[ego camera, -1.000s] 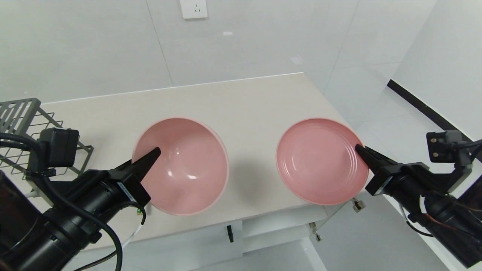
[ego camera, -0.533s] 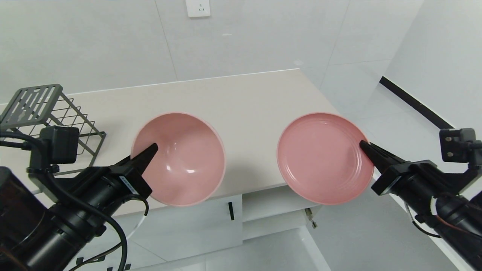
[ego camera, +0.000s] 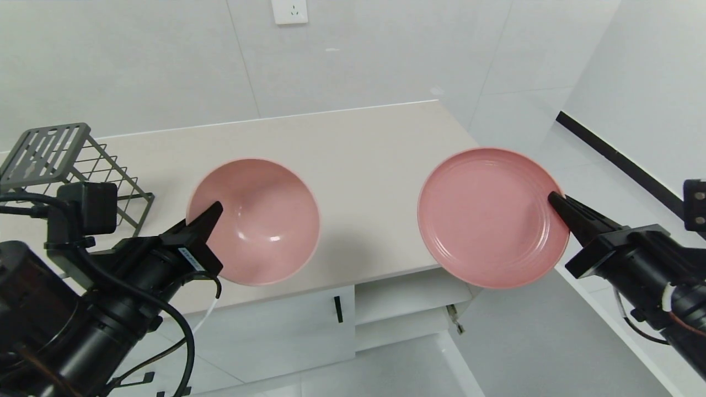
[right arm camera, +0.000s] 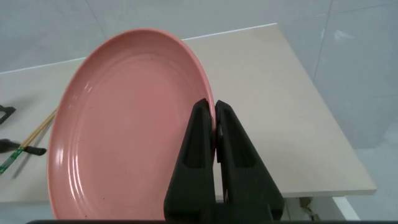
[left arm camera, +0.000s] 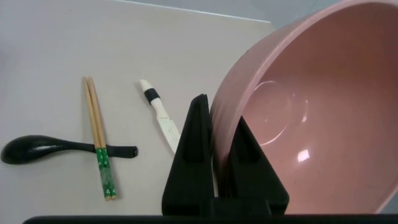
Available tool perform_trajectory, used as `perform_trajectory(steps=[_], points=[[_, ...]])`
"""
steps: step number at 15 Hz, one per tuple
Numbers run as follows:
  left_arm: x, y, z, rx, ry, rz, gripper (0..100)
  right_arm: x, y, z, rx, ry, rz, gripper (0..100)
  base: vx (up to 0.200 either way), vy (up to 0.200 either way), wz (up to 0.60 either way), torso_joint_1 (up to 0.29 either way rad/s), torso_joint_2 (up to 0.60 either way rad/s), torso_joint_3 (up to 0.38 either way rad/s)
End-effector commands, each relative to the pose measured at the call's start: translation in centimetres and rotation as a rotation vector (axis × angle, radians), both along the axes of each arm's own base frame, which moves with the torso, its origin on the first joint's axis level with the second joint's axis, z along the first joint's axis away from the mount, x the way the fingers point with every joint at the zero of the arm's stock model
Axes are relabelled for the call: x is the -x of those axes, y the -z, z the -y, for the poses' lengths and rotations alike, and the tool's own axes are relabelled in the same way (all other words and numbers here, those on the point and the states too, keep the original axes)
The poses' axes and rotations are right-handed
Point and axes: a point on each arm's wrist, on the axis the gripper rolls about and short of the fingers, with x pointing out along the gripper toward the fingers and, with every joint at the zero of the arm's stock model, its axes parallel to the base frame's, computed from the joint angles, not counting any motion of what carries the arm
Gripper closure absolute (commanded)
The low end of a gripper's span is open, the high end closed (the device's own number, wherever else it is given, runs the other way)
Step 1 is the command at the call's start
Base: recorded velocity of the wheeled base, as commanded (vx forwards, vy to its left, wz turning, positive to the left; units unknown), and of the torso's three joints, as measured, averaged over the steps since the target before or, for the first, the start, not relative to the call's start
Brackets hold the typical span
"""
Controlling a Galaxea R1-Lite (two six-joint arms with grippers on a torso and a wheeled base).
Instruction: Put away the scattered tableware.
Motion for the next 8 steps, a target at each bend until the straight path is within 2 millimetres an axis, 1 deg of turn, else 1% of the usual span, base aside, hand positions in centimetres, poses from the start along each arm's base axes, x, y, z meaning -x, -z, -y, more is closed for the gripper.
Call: perform_trajectory(steps=[1,4,8], points=[[-0.28,0.54,0.14,-0.017,-0.005,-0.02,100,0.29,-0.41,0.17,-0.008,0.001,0.019,100,-0.2,0.0,0.0,0.007,0.0,0.002],[-0.05,0.81,0.21,-0.03,0.004,-0.027,100,0.28,-0.35,0.17,-0.007,0.001,0.017,100,-0.2,0.0,0.0,0.01,0.0,-0.001],[0.07,0.46,0.16,-0.009,0.007,0.005,100,0.39,-0.25,0.09,-0.003,-0.005,0.013,100,0.0,0.0,0.0,0.0,0.0,0.0]])
